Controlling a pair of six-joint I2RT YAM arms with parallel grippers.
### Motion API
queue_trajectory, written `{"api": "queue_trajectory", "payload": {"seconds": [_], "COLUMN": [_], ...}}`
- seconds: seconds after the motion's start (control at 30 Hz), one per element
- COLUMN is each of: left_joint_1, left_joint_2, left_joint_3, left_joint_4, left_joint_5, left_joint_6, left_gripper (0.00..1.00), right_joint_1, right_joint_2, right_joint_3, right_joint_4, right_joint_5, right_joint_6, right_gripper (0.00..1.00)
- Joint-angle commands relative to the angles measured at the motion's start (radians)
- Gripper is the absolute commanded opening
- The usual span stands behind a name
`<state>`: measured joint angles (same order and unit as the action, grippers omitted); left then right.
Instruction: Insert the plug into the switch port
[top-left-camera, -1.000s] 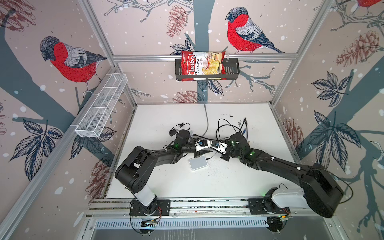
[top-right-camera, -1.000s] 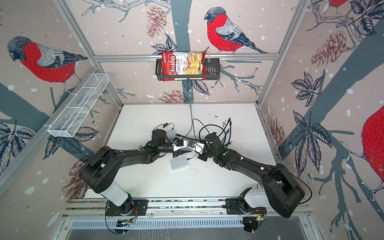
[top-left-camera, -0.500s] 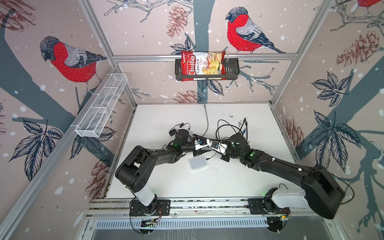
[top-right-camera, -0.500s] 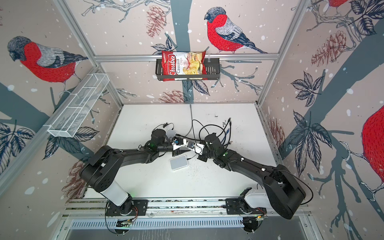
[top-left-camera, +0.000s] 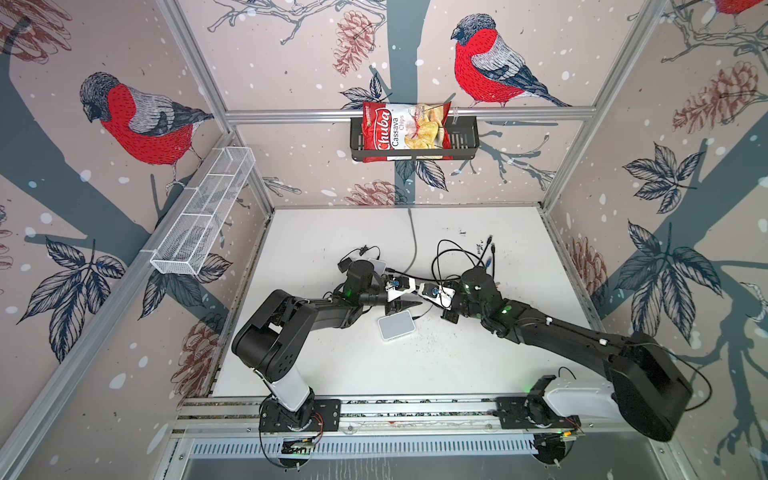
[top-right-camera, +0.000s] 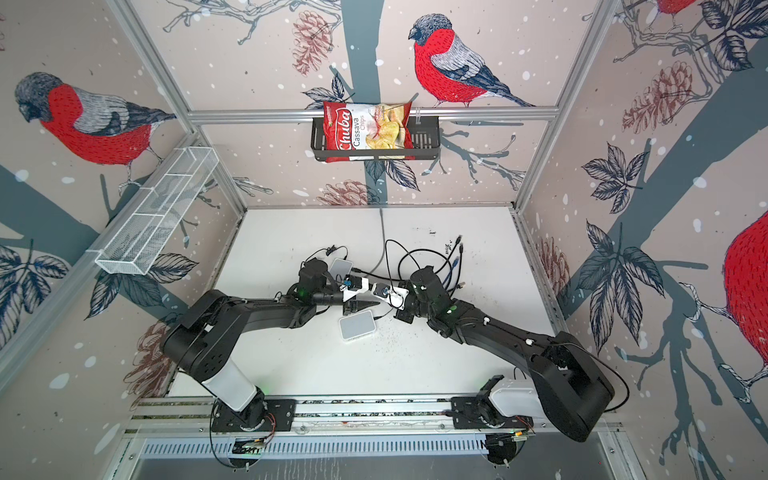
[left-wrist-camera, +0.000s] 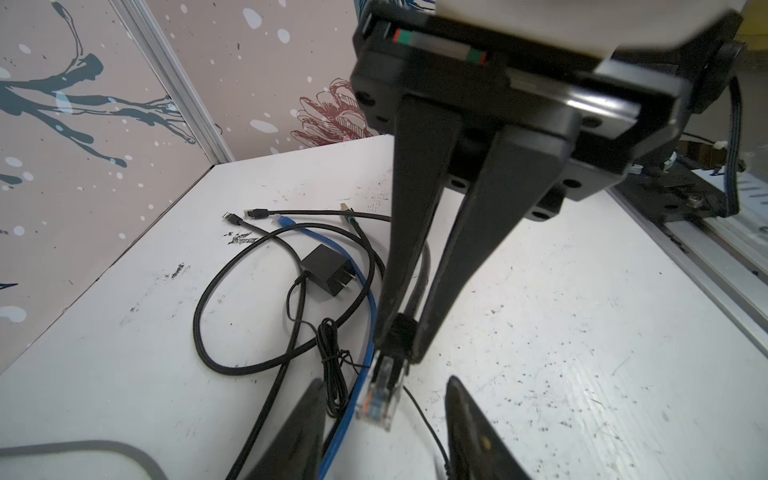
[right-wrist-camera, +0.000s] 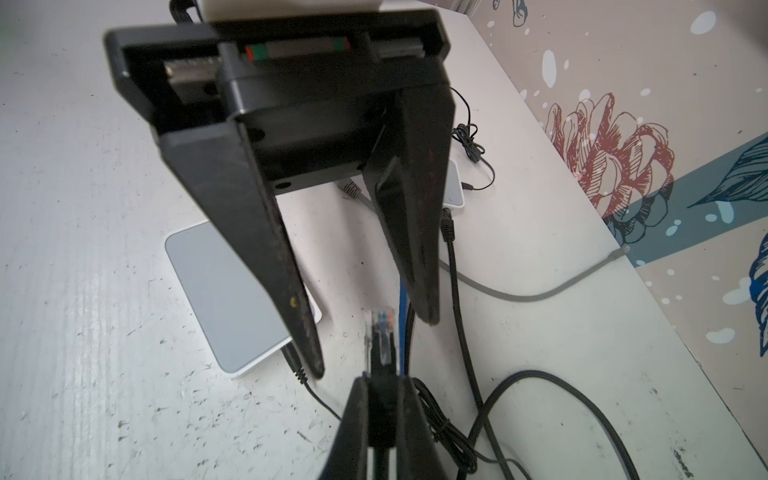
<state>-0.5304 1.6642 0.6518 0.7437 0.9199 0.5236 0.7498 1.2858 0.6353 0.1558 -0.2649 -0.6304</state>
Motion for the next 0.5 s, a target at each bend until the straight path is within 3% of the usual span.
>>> {"api": "queue_trajectory", "payload": {"seconds": [0.0,0.47], "left_joint_1": [0.001,0.004], "left_joint_2": [-0.009,0.011], "left_joint_3": [-0.003,0.006], "left_joint_4": [0.042,0.02], "left_joint_5": [0.037,0.034], "left_joint_6": [-0.013,-0.002], "left_gripper": [0.45,0.29], "right_joint_1": [0.002,0.002], "right_joint_2": [0.001,-0.002], "right_joint_3": [0.001,0.005], "right_joint_4": [0.031,0.036], "right_joint_5": [-0.011,-0.006], "right_joint_6": [-0.008,-0.008], "right_gripper": [0.04,0.04]}}
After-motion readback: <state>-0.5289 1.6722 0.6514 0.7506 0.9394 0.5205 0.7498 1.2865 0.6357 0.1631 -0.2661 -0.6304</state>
